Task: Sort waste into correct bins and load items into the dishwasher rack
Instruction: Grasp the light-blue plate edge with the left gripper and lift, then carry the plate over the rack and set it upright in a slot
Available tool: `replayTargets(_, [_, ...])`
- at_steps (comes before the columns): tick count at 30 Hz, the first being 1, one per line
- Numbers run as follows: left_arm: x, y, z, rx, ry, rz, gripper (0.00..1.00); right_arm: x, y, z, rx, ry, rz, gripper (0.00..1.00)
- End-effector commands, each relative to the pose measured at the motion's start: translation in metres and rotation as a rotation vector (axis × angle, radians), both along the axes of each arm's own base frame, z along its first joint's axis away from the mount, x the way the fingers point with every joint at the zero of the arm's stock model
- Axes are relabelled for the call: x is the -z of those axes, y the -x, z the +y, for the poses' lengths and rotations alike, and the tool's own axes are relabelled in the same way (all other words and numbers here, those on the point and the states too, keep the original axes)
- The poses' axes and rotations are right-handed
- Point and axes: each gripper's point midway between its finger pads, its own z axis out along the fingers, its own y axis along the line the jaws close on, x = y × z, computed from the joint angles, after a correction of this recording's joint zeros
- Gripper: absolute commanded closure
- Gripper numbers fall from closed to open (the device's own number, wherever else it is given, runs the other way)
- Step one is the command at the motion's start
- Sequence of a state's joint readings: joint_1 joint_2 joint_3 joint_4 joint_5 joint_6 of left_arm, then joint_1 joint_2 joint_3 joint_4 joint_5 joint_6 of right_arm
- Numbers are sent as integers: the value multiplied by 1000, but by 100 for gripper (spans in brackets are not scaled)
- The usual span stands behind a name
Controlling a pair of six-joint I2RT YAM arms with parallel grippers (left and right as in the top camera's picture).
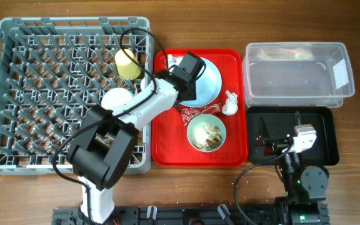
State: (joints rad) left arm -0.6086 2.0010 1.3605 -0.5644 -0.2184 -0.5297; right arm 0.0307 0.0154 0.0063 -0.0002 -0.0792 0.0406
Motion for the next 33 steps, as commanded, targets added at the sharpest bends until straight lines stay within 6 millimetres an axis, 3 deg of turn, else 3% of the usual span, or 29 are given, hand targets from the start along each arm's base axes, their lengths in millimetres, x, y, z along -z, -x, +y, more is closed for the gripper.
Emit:
replayTargets(1, [29,5,0,-5,-12,54,36,-2,0,1,-10,-12,-8,0])
replayTargets(3, [35,5,1,-6,-16,61,37,-2,0,1,-10,-12,-8,0])
replayTargets(5, [35,3,-1,-5,-12,54,47,-2,0,1,-10,-12,-8,0])
replayTargets(7, [33,0,-2,3,-8,42,63,-2,0,1,-10,-12,-8,0])
replayTargets(9, [28,-4,0,-4,-17,17,91,-2,0,1,-10,-12,-8,0])
replayTargets(11, [7,-15,-1,-4,-10,-32,96,-2,0,1,-10,-12,-8,0])
replayTargets(12, [-16,-23,0,26,-19,-72,96,-2,0,1,-10,-12,-8,0])
replayTargets(15, [-118,-48,33,-44,-100,-280,96,-2,0,1,-10,-12,-8,0])
replayTargets(17, [-202,-54,69,-167,-134,-469,96,-2,0,1,-10,-12,-8,0])
replayTargets(19, [-282,-45,108,-236,-136,-651,96,-2,0,1,-10,-12,-8,0])
replayTargets(21, [-326,-31,134,-285,-90,-741,96,-2,0,1,-10,-12,-8,0])
replayTargets(23, [-356,-17,173,-309,-216,-796,96,-2,0,1,-10,-12,-8,0])
replayTargets(26, [-376,-10,233,-391,-411,-808,96,-2,0,1,-10,-12,-8,0])
replayTargets(28, [-370,-13,265,-403,-514,-754,96,-2,0,1,-10,-12,-8,0])
replayTargets(33, [-335,-32,288,-287,-760,-563,96,-2,0,1,-10,-12,-8,0])
